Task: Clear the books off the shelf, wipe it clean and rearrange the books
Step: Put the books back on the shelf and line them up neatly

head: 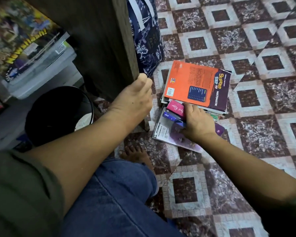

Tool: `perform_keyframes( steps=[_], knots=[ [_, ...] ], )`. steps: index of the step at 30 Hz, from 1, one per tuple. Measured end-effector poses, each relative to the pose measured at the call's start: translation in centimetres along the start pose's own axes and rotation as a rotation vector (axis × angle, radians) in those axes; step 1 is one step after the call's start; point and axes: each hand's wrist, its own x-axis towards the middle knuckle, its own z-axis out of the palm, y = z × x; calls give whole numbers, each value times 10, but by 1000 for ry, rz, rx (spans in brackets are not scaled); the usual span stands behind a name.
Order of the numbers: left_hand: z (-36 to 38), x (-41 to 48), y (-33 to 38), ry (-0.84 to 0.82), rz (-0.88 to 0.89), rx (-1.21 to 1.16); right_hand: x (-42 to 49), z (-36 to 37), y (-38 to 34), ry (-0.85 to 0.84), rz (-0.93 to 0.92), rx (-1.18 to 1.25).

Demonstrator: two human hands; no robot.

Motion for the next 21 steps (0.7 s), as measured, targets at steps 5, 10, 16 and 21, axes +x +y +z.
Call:
perform_keyframes(
  steps=[5, 10, 16, 21],
  knots=[
    [0, -1, -1, -13, 0, -44, 5, 1, 18, -154, -11, -73],
    [-2, -2, -1, 7, 35, -42, 4, 21, 29, -127, 83, -58],
    [-5, -6, -10, -8, 33, -190, -28, 0, 12, -93, 69, -109],
    [-23, -18, -4, -160, 227, -661, -80, -38, -17, -22, -59, -98]
  ],
)
